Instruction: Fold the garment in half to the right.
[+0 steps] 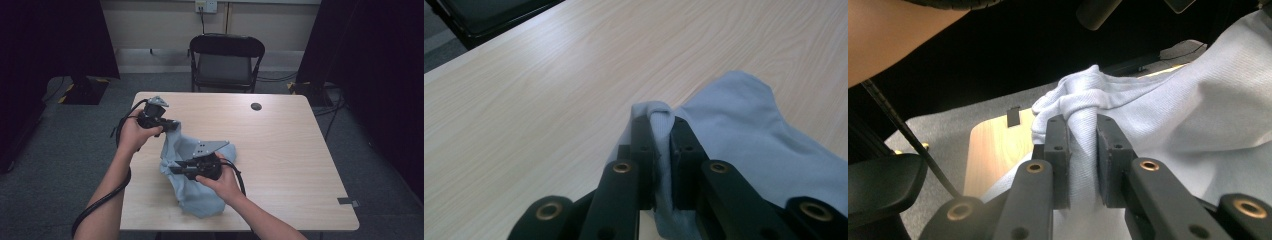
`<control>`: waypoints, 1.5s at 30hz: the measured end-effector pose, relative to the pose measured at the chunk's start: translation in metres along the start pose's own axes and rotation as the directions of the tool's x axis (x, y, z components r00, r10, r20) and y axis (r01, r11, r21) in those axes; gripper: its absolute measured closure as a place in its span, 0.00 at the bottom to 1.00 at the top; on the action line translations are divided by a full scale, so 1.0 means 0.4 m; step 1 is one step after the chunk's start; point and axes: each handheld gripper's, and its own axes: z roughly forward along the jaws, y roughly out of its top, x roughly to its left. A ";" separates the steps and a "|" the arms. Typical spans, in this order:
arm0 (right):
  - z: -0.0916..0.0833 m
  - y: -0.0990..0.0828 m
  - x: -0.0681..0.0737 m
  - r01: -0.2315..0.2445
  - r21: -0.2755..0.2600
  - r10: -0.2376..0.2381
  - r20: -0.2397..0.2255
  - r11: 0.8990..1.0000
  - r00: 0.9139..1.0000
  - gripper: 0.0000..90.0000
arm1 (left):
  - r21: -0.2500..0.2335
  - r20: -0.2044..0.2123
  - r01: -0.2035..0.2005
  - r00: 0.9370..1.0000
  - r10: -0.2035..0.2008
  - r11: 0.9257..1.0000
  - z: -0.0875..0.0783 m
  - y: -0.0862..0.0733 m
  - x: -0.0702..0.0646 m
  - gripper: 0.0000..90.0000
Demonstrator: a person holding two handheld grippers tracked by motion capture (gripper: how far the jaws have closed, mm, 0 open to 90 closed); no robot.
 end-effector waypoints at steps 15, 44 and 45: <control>-0.019 0.006 -0.001 -0.003 -0.008 0.003 0.005 1.000 1.000 0.87 | -0.041 0.006 0.028 1.000 -0.028 0.999 -0.028 -0.005 0.010 0.93; 0.018 0.067 0.037 -0.010 -0.049 0.008 -0.049 0.999 0.999 0.87 | -0.028 0.019 0.059 0.998 -0.059 0.998 -0.106 0.019 0.014 0.93; -0.006 0.051 0.028 -0.025 -0.055 0.022 -0.039 0.998 0.999 0.87 | -0.022 0.026 0.054 0.998 -0.054 0.998 -0.091 0.027 0.004 0.93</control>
